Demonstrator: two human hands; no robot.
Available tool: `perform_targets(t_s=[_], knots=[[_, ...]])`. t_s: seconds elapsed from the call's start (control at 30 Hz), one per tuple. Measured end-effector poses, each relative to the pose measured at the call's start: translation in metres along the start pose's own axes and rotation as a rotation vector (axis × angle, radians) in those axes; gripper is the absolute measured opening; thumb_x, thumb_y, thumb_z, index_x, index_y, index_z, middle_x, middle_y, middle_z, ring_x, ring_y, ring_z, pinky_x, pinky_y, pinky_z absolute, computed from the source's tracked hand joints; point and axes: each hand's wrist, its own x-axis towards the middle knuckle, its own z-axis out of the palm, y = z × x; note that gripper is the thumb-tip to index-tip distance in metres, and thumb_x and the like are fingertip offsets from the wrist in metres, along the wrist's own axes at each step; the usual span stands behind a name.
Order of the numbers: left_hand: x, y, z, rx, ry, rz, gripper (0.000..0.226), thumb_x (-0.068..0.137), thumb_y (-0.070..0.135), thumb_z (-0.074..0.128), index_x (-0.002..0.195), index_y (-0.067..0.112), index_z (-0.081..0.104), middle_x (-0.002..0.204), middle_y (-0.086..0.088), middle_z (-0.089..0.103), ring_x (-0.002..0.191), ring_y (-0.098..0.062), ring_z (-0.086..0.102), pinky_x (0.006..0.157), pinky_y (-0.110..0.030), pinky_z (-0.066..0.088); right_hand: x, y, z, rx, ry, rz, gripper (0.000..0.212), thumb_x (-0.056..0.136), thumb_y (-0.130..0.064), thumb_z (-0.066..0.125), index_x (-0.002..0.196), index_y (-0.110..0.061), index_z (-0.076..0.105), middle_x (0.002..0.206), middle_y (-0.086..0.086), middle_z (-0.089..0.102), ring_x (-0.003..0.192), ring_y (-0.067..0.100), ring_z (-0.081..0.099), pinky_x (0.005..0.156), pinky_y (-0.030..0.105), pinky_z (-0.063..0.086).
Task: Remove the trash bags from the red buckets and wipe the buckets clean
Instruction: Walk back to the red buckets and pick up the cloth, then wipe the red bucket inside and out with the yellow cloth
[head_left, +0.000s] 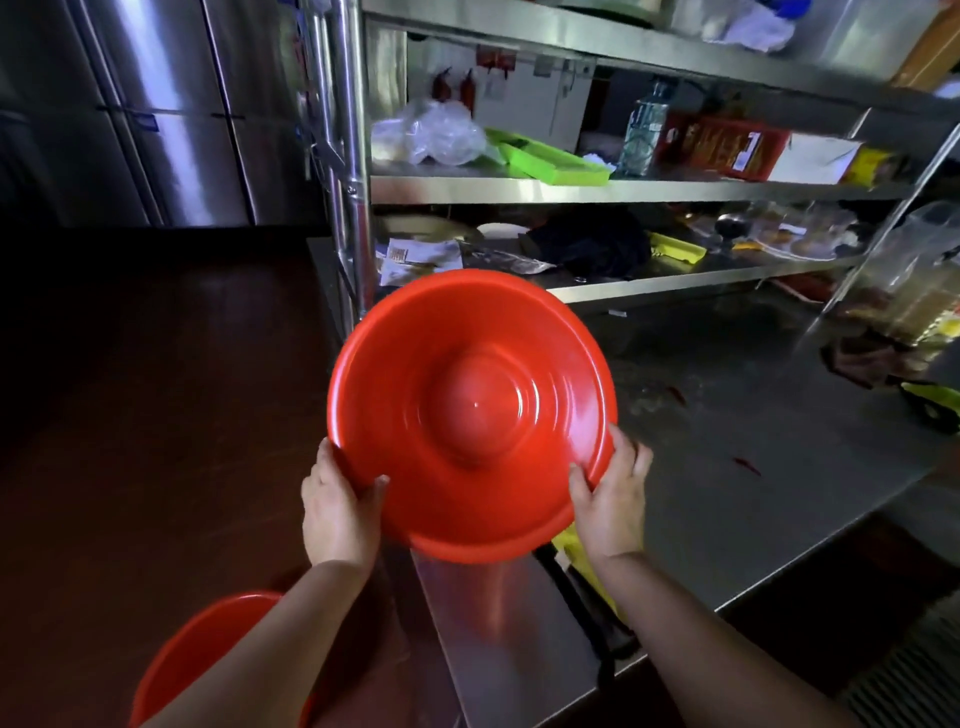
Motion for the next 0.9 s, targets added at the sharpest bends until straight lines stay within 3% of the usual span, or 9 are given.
perform_targets(t_s=[0.17, 0.27, 0.33, 0.37, 0.43, 0.53, 0.67, 0.9], knots=[[0.009, 0.015, 0.033, -0.055, -0.005, -0.11, 0.096, 0.078, 0.019, 0.073, 0.15, 0.017, 0.009, 0.145, -0.016, 0.036, 0.122, -0.043, 0.046, 0.095, -0.049, 0.042, 0.028, 0.025, 0.01, 0.081, -0.064, -0.086, 0.065, 0.083, -0.022, 0.069, 0.137, -0.002, 0.038, 0.132, 0.016, 0.037, 0.107, 0.029, 0.055, 0.085, 0.03, 0.044], [0.017, 0.022, 0.048, -0.061, 0.014, -0.169, 0.092, 0.079, 0.016, 0.071, 0.148, 0.012, 0.012, 0.139, -0.021, 0.036, 0.112, -0.049, 0.05, 0.092, -0.051, 0.043, 0.031, 0.055, 0.006, 0.135, -0.076, -0.084, 0.059, 0.087, -0.037, 0.05, 0.134, -0.003, 0.041, 0.125, 0.007, 0.043, 0.095, 0.011, 0.052, 0.08, 0.014, 0.037], [0.022, 0.025, 0.056, -0.07, 0.037, -0.188, 0.087, 0.078, 0.015, 0.071, 0.146, 0.008, 0.016, 0.138, -0.023, 0.037, 0.111, -0.05, 0.05, 0.091, -0.051, 0.042, 0.024, 0.091, 0.002, 0.021, -0.054, -0.035, 0.05, 0.087, -0.035, 0.042, 0.121, 0.0, 0.052, 0.111, 0.011, 0.056, 0.091, 0.02, 0.056, 0.08, 0.019, 0.038], [0.024, 0.025, 0.06, -0.076, 0.049, -0.196, 0.085, 0.078, 0.015, 0.071, 0.145, 0.007, 0.019, 0.137, -0.023, 0.037, 0.111, -0.05, 0.05, 0.091, -0.05, 0.041, 0.018, 0.114, 0.004, -0.087, -0.071, -0.025, 0.046, 0.086, -0.033, 0.041, 0.111, 0.001, 0.058, 0.101, 0.015, 0.061, 0.087, 0.03, 0.059, 0.08, 0.028, 0.04], [0.027, 0.025, 0.067, -0.09, 0.064, -0.205, 0.083, 0.078, 0.014, 0.07, 0.144, 0.006, 0.021, 0.136, -0.023, 0.038, 0.111, -0.05, 0.05, 0.092, -0.049, 0.041, 0.006, 0.152, 0.008, -0.385, -0.218, -0.004, 0.041, 0.084, -0.035, 0.042, 0.099, -0.001, 0.061, 0.091, 0.018, 0.063, 0.083, 0.039, 0.061, 0.074, 0.04, 0.046], [0.028, 0.026, 0.078, -0.095, 0.078, -0.205, 0.083, 0.077, 0.013, 0.07, 0.144, 0.008, 0.021, 0.135, -0.022, 0.038, 0.111, -0.049, 0.05, 0.093, -0.049, 0.04, -0.008, 0.18, 0.008, -0.7, -0.563, 0.236, 0.041, 0.09, -0.039, 0.048, 0.122, -0.012, 0.049, 0.123, 0.009, 0.053, 0.115, 0.03, 0.047, 0.093, 0.039, 0.038], [0.024, 0.028, 0.086, -0.075, 0.079, -0.176, 0.086, 0.077, 0.011, 0.071, 0.145, 0.008, 0.018, 0.135, -0.024, 0.036, 0.11, -0.05, 0.049, 0.093, -0.049, 0.04, -0.016, 0.191, 0.012, -0.726, -0.605, 0.404, 0.047, 0.088, -0.041, 0.048, 0.128, -0.018, 0.043, 0.129, 0.003, 0.049, 0.121, 0.023, 0.043, 0.098, 0.035, 0.031], [0.021, 0.029, 0.082, -0.061, 0.023, -0.136, 0.09, 0.078, 0.018, 0.072, 0.147, 0.023, 0.014, 0.137, -0.023, 0.038, 0.117, -0.046, 0.047, 0.098, -0.052, 0.039, -0.014, 0.181, 0.009, -0.746, -0.618, 0.469, 0.038, 0.078, -0.038, 0.057, 0.107, -0.014, 0.063, 0.111, 0.005, 0.059, 0.105, 0.024, 0.053, 0.086, 0.033, 0.04]])
